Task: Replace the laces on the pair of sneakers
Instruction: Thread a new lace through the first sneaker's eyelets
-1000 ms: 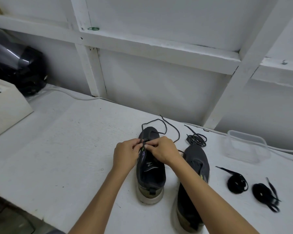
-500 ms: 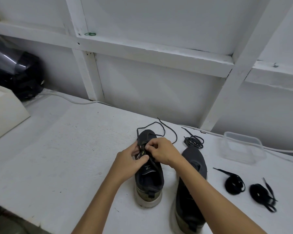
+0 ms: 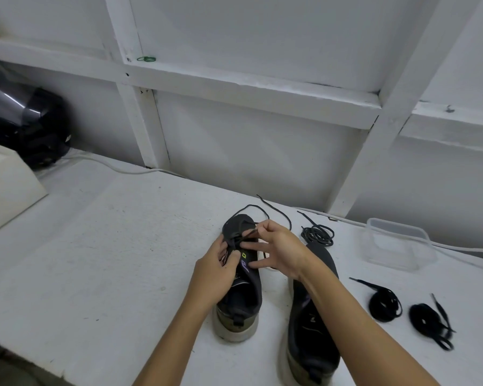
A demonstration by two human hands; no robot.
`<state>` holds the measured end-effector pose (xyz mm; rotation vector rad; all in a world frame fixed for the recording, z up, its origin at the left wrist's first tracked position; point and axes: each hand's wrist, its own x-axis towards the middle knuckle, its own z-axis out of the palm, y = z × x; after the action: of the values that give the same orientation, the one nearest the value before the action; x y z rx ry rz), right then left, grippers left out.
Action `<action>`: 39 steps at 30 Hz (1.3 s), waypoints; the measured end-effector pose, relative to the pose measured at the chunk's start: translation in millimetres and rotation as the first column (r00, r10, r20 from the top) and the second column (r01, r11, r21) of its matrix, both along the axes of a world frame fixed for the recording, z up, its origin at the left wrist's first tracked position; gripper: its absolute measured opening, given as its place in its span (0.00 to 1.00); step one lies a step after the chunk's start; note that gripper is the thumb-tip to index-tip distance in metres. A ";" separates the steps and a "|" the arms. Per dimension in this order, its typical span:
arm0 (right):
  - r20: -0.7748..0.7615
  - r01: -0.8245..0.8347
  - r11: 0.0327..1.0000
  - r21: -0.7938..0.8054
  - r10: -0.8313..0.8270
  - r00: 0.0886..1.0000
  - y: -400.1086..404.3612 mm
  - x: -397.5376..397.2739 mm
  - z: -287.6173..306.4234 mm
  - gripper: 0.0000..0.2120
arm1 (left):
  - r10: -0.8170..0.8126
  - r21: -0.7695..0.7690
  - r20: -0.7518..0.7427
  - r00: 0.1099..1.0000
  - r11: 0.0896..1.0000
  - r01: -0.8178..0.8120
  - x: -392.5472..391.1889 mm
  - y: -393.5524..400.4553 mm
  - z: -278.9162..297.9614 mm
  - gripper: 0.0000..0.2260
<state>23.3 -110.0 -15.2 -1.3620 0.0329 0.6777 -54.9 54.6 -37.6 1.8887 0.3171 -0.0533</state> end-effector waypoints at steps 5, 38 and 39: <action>-0.059 0.002 1.000 0.018 -0.001 0.998 -5.1 5.5 0.2 0.09 | -0.073 -0.133 -0.037 0.997 0.989 0.068 3.1 -5.2 7.2 0.25; -0.074 -0.006 1.000 -0.023 0.004 0.997 -9.9 5.5 -3.2 0.09 | 0.103 0.625 -0.093 0.990 0.780 -0.022 99.0 45.2 -5.3 0.17; -0.074 -0.006 1.000 -0.019 0.005 0.997 -10.3 5.8 -3.4 0.08 | 0.145 0.631 -0.075 0.987 0.773 -0.066 94.0 47.2 -4.6 0.16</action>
<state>29.1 -120.4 -18.6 -1.3559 0.0949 0.7336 39.1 101.8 -42.3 2.5377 0.5792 0.0203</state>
